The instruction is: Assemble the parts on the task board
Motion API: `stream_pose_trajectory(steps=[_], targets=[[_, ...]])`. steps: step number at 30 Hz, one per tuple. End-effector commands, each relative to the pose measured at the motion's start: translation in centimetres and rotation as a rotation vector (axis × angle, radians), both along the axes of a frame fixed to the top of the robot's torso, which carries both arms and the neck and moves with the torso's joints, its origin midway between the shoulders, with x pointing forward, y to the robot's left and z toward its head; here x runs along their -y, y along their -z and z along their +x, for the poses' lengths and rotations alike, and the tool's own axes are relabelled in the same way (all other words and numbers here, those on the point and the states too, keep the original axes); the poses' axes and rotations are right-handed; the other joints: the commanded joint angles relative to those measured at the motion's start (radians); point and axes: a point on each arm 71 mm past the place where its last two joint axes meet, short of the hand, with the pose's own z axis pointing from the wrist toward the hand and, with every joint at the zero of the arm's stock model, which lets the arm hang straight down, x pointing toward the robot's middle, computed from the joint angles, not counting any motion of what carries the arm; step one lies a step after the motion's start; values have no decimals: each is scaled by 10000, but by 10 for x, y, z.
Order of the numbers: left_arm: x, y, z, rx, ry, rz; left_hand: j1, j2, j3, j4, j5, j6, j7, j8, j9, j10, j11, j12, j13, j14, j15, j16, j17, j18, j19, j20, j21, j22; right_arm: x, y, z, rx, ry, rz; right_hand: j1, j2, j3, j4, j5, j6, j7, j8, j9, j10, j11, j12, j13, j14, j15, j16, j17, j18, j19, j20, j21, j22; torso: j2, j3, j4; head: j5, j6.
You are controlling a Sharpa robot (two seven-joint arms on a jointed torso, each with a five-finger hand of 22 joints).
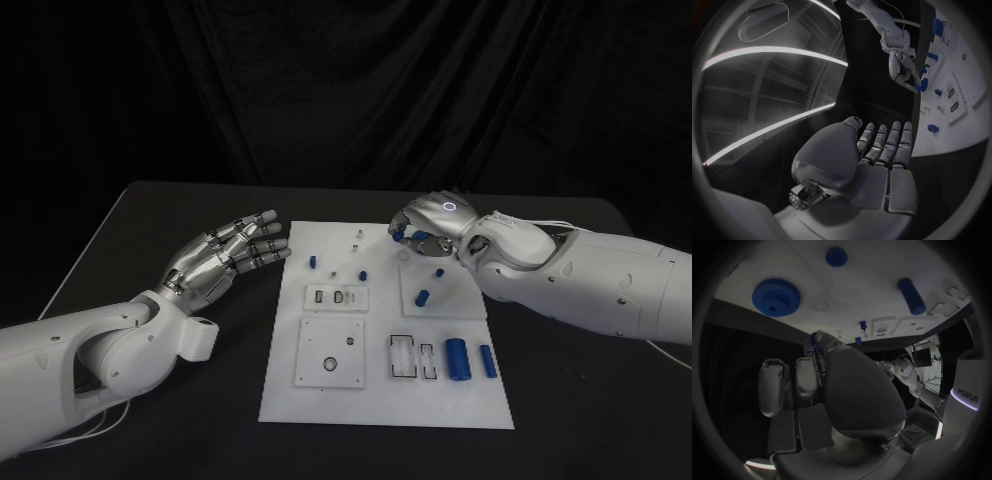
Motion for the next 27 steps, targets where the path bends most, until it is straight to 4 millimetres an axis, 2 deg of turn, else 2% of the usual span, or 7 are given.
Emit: stream_pose_trajectory(steps=[1,6,12,16,20,27], targets=[[-2,-14,-2,1677,-299,-1076,61,-21,53,-20,41,50,-3,-5,17,-23,51,-10,-7,15,20,60,11,-192,46,-17,50,-9,-9,-14,0,649,-345,365,-112,-4,42,23,-93,79,-6,-11,38,308,-229,-96,-16,41,4,36,16,-149,39,3,-10,466,-7,-1,-7,57,-11],[-1,-14,-1,1668,-269,-1082,61,-21,53,-20,41,50,-3,-5,17,-23,51,-10,-7,15,20,60,11,-192,46,-17,50,-9,-27,-20,9,728,-503,170,-218,-38,50,44,-315,88,-23,-44,108,372,-235,-292,-13,46,-4,32,26,-148,39,-5,-19,472,-7,-3,-4,19,-47],[1,-14,-1,1652,-220,-1095,61,-21,53,-20,41,50,-3,-5,17,-23,51,-10,-7,15,20,60,11,-192,46,-17,50,-9,-39,-15,20,621,-457,-107,-337,-77,29,94,-444,59,-20,-89,147,385,-205,-436,-14,36,19,9,-11,-151,43,8,-22,482,-4,-3,2,2,-104],[2,-14,0,1648,-190,-1106,59,-24,65,-24,41,57,4,-4,17,-24,50,-11,-7,13,20,61,11,-193,46,-17,50,-11,-43,-12,24,487,-343,-273,-394,-123,14,111,-518,27,-13,-127,169,385,-190,-532,-12,33,32,4,-13,-151,44,20,-25,488,-1,-2,12,-22,-136],[3,-13,0,1647,-157,-1124,57,-28,78,-29,42,65,12,-4,18,-25,48,-12,-6,11,21,63,10,-195,45,-18,49,-12,-46,-9,27,348,-263,-416,-439,-143,9,131,-552,1,-7,-157,184,363,-171,-613,-14,19,44,-18,-53,-150,38,29,-33,484,-2,4,-19,-10,-173],[4,-13,1,1642,-113,-1143,59,-5,143,-41,51,69,23,-15,16,-38,44,-27,-8,9,25,74,9,-201,39,-18,44,-17,-51,-5,31,186,-157,-564,-486,-173,22,149,-589,-113,-3,-252,197,351,-144,-748,-7,6,69,-31,-63,-150,35,51,-40,490,-4,7,-11,-95,-165]])
